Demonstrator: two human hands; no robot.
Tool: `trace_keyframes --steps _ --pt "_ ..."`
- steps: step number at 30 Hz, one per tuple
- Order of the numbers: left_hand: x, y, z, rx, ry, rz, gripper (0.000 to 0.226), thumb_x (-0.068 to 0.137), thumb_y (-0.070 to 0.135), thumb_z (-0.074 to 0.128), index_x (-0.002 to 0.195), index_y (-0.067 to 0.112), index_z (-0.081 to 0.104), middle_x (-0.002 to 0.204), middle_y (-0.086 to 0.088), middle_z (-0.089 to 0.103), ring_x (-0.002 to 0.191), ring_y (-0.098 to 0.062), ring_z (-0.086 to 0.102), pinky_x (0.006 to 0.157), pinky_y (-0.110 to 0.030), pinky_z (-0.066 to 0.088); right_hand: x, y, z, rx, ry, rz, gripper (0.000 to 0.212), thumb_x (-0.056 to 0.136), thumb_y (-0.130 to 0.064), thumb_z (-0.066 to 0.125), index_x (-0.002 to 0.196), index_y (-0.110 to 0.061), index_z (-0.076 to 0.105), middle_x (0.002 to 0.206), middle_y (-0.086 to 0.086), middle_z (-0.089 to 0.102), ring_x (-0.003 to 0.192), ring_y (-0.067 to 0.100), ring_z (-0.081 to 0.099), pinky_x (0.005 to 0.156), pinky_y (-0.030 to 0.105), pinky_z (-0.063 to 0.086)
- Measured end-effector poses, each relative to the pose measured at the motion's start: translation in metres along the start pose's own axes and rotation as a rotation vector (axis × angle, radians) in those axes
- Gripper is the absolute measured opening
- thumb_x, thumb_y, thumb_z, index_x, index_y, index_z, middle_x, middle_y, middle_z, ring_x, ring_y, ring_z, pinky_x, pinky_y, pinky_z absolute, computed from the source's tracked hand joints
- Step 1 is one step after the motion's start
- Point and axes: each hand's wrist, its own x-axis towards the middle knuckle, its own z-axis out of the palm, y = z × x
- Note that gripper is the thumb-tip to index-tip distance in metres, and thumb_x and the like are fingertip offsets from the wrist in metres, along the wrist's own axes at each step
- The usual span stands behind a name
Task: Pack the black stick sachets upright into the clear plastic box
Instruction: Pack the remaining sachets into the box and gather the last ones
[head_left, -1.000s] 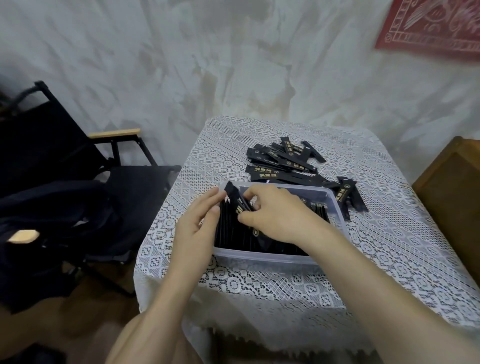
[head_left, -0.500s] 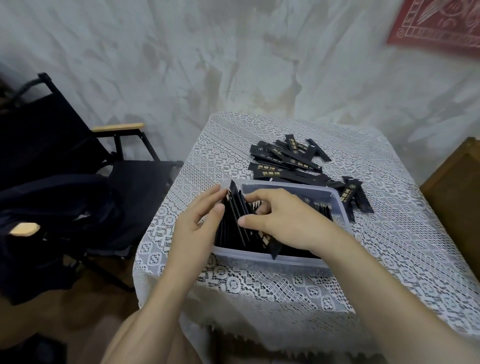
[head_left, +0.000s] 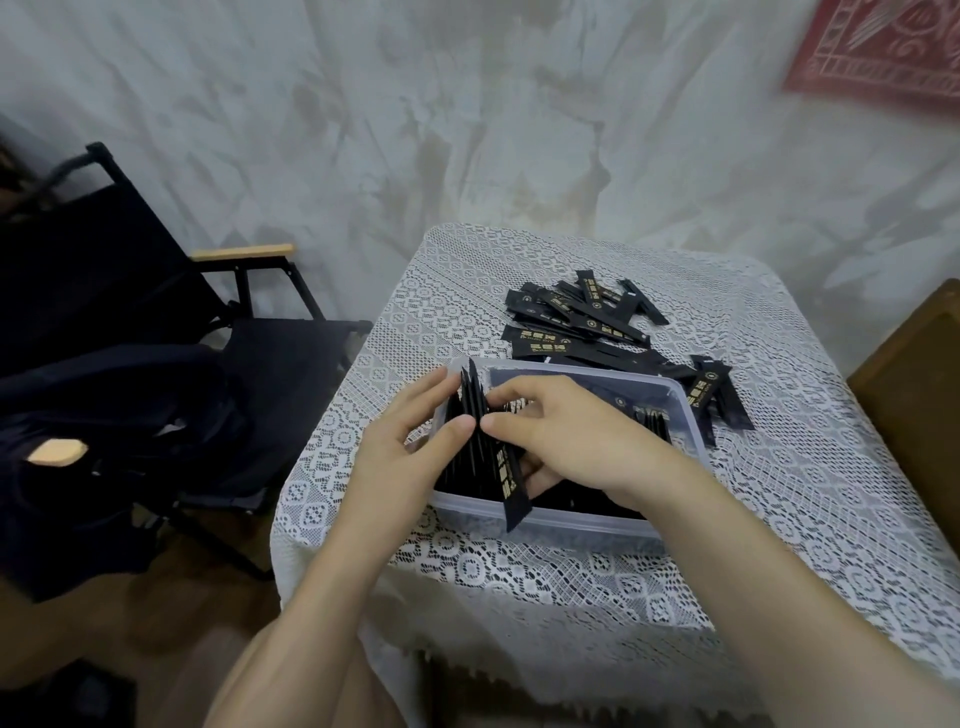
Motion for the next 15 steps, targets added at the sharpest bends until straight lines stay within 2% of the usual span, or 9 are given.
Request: trace_keyframes --steps 2,5,8,10,12,14,15 --pt "0.002 -0.001 0.000 -0.034 0.011 -0.002 0.040 0.093 0.020 0.069 0.131 0.030 0.066 0.140 0.022 0.055 0.131 0.010 0.045 0.090 -0.002 0.040 -0.001 -0.001 0.000 0.052 -0.026 -0.002 0.032 0.103 -0.016 0.059 0.134 -0.011 0.054 0.089 0.007 0.070 0.059 0.011 0.069 0.058 0.028 0.060" --pt "0.003 -0.005 0.000 -0.051 0.020 -0.003 0.037 0.095 0.021 0.068 0.131 0.029 0.066 0.140 0.020 0.057 0.133 0.006 0.046 0.099 -0.011 0.041 0.001 -0.003 0.000 0.061 -0.018 -0.016 0.026 0.102 -0.011 0.059 0.128 -0.009 0.057 0.095 0.016 0.070 0.064 0.014 0.069 0.057 0.028 0.060" --pt "0.002 -0.003 -0.001 -0.032 0.020 0.001 0.037 0.096 0.020 0.066 0.131 0.031 0.065 0.141 0.020 0.056 0.132 0.009 0.045 0.095 -0.005 0.040 0.003 -0.003 0.003 0.050 0.015 -0.023 0.022 0.100 -0.012 0.061 0.122 -0.008 0.060 0.104 0.023 0.072 0.071 0.017 0.071 0.054 0.026 0.058" --pt "0.001 -0.001 -0.001 -0.013 0.011 0.010 0.038 0.096 0.019 0.065 0.133 0.030 0.065 0.142 0.021 0.054 0.131 0.012 0.043 0.091 -0.001 0.039 0.007 -0.001 0.004 0.021 0.039 -0.030 0.020 0.099 -0.016 0.064 0.118 -0.010 0.063 0.097 0.018 0.073 0.068 0.012 0.072 0.052 0.025 0.057" --pt "0.000 -0.001 -0.002 0.016 -0.020 0.016 0.039 0.096 0.021 0.065 0.134 0.032 0.063 0.143 0.024 0.051 0.130 0.015 0.042 0.090 -0.002 0.039 0.010 0.002 0.005 -0.053 0.058 -0.032 0.019 0.098 -0.029 0.067 0.110 -0.013 0.066 0.089 0.007 0.076 0.068 0.013 0.075 0.059 0.033 0.061" --pt "-0.001 -0.001 -0.002 0.040 -0.068 0.010 0.040 0.097 0.029 0.065 0.135 0.038 0.060 0.145 0.028 0.045 0.131 0.016 0.039 0.095 -0.009 0.039 0.013 0.005 0.003 -0.157 0.059 -0.024 0.027 0.094 -0.041 0.068 0.101 -0.015 0.069 0.084 0.003 0.078 0.072 0.022 0.077 0.073 0.045 0.064" --pt "-0.001 -0.001 -0.003 0.051 -0.087 0.008 0.042 0.095 0.035 0.064 0.136 0.040 0.059 0.145 0.030 0.043 0.133 0.015 0.037 0.099 -0.014 0.037 0.014 0.006 0.002 -0.176 0.055 -0.017 0.029 0.094 -0.043 0.068 0.099 -0.015 0.069 0.082 0.002 0.078 0.072 0.024 0.077 0.076 0.046 0.064"
